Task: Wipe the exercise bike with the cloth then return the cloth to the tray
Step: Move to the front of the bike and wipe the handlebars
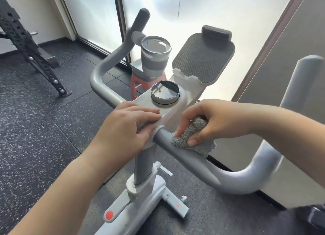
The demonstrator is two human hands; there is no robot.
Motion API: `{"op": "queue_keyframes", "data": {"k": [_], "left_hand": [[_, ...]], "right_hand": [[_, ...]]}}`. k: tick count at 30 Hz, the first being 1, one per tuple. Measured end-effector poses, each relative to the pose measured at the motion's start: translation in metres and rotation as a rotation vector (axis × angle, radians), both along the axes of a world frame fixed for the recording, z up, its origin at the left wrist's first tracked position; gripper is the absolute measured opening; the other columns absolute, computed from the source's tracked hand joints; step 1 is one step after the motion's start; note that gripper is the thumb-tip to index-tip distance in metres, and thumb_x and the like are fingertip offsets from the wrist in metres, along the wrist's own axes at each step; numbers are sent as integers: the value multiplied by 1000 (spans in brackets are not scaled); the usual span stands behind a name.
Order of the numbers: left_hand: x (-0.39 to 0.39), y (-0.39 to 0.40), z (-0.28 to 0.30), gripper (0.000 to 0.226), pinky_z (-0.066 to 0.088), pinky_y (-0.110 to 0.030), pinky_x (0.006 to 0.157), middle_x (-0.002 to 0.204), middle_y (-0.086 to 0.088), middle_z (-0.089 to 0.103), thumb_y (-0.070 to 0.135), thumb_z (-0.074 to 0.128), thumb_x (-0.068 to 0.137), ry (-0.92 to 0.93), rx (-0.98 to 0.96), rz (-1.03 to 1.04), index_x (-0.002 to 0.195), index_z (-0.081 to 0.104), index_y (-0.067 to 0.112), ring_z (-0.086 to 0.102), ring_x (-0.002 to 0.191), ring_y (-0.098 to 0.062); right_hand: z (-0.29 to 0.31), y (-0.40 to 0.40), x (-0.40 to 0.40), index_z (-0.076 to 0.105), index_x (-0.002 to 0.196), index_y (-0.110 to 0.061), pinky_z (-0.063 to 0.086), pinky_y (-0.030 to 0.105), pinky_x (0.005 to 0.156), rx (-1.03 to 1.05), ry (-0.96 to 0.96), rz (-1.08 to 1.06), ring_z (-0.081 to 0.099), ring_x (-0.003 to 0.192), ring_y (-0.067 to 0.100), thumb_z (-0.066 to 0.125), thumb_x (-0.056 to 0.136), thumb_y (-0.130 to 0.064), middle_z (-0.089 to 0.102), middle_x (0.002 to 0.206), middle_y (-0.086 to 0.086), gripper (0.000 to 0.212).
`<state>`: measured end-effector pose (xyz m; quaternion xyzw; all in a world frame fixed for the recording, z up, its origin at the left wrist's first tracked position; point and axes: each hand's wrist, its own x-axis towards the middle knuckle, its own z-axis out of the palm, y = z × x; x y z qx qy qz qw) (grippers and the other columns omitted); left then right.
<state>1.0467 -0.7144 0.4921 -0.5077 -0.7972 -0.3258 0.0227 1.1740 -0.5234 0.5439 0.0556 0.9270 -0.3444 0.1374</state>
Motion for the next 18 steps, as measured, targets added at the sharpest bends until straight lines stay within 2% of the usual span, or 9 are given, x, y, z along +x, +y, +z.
{"op": "queue_keyframes", "data": {"k": [4, 5, 7, 10, 12, 16, 18], "left_hand": [[-2, -1, -1, 28, 35, -10, 96, 106, 18, 69, 27, 63, 78, 13, 16, -28, 103, 75, 24, 55, 105, -10], [-2, -2, -2, 28, 36, -12, 96, 106, 18, 69, 27, 62, 78, 13, 23, -34, 103, 75, 24, 55, 105, -11], [-2, -3, -3, 28, 38, -17, 96, 105, 18, 68, 26, 61, 79, 11, 39, -45, 103, 74, 23, 56, 104, -12], [-3, -5, -4, 29, 38, -19, 97, 106, 15, 69, 26, 60, 79, 12, 40, -53, 104, 75, 22, 55, 105, -12], [-3, -6, -3, 29, 36, -17, 97, 105, 14, 70, 27, 60, 79, 12, 37, -63, 103, 75, 21, 55, 105, -11], [-3, -7, -1, 24, 37, -19, 97, 105, 13, 70, 23, 64, 81, 13, 40, -81, 102, 75, 21, 56, 106, -13], [0, -6, 0, 23, 37, -16, 96, 102, 14, 70, 23, 64, 81, 3, 66, -76, 101, 75, 22, 57, 105, -10]], "right_hand": [[15, 1, 23, 72, 92, -42, 54, 28, 85, 46, -177, 55, 65, 91, -2, 80, 71, -30, 70, 99, -23, 25], [17, 0, 27, 72, 91, -43, 53, 26, 85, 58, -179, 38, 64, 91, -3, 80, 72, -31, 69, 98, -24, 24], [16, -3, 27, 71, 90, -44, 49, 15, 78, 95, -38, -71, 62, 87, -6, 79, 72, -33, 67, 92, -27, 22], [5, -14, 12, 70, 90, -42, 49, 16, 76, 127, 170, -208, 61, 84, -3, 77, 72, -36, 67, 89, -22, 20], [0, -23, 3, 69, 90, -42, 48, 15, 76, 116, 166, -199, 59, 84, -5, 76, 74, -35, 66, 88, -22, 19], [4, -21, 11, 69, 93, -41, 47, 15, 77, 147, 49, -142, 59, 86, -5, 77, 73, -37, 64, 89, -25, 22], [8, -17, 22, 68, 93, -43, 47, 14, 75, 148, -14, -111, 58, 84, -8, 77, 74, -38, 61, 88, -30, 22]]}}
